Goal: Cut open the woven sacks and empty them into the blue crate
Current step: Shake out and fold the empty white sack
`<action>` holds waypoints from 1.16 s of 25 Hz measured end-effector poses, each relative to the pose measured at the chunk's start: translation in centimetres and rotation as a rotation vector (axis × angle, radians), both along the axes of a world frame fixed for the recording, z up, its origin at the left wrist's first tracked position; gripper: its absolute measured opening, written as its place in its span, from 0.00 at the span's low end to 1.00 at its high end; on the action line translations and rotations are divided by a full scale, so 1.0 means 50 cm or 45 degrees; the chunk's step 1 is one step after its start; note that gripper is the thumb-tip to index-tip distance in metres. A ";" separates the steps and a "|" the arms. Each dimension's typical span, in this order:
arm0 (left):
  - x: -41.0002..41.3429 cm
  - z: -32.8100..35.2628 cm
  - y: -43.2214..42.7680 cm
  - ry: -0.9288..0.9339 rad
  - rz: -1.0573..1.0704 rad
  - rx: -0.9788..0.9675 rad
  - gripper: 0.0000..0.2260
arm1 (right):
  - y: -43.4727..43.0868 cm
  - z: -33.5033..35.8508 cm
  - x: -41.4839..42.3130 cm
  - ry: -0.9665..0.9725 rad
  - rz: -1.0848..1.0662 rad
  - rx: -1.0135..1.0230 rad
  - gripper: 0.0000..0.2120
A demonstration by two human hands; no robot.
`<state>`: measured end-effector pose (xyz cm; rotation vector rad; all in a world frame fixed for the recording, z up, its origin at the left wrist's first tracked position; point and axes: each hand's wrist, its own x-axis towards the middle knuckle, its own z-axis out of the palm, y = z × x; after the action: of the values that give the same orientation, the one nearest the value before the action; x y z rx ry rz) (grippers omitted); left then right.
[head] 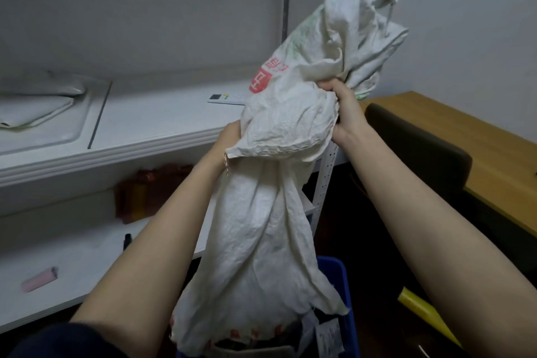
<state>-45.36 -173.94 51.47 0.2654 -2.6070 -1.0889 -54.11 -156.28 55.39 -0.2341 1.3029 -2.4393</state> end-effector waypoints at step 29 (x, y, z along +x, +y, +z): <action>0.439 0.269 -0.289 1.243 0.847 0.299 0.17 | -0.497 0.356 0.350 0.321 0.966 -0.224 0.14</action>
<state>-23.41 -188.39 64.92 0.4610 -1.3810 -0.9266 -36.62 -181.13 73.17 -0.9215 0.8544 -1.8903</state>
